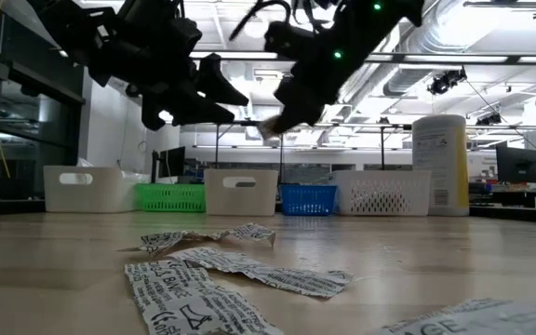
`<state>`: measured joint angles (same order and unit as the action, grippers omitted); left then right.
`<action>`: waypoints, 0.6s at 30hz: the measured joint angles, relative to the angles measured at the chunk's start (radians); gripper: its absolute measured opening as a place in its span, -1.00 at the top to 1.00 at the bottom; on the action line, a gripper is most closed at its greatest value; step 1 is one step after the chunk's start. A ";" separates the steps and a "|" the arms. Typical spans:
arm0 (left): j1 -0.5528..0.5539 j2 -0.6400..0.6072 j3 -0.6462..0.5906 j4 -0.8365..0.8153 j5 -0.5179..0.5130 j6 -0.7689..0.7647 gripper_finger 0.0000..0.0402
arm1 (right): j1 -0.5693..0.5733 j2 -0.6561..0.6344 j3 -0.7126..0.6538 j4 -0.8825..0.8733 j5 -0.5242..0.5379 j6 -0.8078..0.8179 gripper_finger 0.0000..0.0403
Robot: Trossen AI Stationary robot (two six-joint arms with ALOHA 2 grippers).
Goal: Pick & Place Travel size toiletries
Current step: Put the white bandage into the middle white bin
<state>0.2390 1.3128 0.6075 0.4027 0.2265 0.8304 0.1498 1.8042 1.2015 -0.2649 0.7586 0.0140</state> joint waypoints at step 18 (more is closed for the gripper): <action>-0.033 0.000 0.000 0.006 0.006 -0.005 -0.32 | -0.033 0.034 0.000 0.278 -0.134 -0.198 0.98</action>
<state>0.2062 1.3128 0.6075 0.4087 0.2325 0.8259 0.1165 1.8385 1.2018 0.0128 0.6247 -0.1838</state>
